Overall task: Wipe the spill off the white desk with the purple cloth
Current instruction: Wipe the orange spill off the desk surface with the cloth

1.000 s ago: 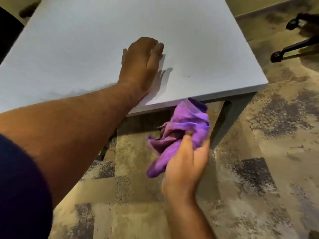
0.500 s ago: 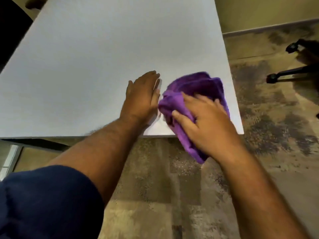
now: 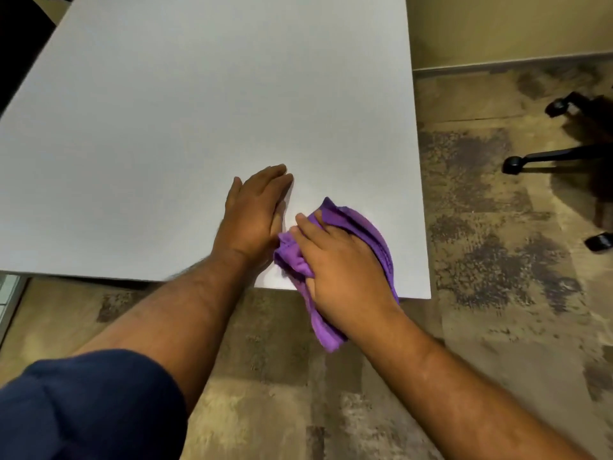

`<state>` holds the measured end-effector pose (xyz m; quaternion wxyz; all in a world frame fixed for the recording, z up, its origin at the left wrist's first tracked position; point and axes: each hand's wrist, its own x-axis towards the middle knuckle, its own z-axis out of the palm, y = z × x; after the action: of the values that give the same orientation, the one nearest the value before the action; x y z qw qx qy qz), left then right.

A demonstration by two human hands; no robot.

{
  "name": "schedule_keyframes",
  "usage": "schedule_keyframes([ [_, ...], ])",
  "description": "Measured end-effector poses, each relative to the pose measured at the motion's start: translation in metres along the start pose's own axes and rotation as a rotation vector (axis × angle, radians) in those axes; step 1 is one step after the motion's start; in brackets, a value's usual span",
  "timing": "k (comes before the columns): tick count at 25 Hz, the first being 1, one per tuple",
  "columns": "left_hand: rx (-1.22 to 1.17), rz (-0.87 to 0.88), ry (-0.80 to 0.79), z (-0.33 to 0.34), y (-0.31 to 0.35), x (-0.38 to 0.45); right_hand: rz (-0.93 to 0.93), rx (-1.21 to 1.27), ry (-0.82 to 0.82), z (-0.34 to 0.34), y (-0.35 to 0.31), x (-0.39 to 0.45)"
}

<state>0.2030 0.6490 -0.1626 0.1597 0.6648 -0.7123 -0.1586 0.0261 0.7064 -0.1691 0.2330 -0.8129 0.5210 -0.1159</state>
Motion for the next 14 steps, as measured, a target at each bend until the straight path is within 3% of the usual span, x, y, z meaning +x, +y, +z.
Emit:
schedule_keyframes([
  [3,0.026,0.006,0.019,0.001,-0.003,0.001,-0.105,-0.118,-0.017,-0.019,0.026,-0.045],
  [9,0.023,0.01,0.037,0.003,-0.005,0.001,0.228,-0.06,0.178,-0.044,0.068,0.01],
  [14,0.031,0.011,0.03,0.003,-0.005,0.003,0.285,0.046,0.328,-0.025,0.027,0.07],
])
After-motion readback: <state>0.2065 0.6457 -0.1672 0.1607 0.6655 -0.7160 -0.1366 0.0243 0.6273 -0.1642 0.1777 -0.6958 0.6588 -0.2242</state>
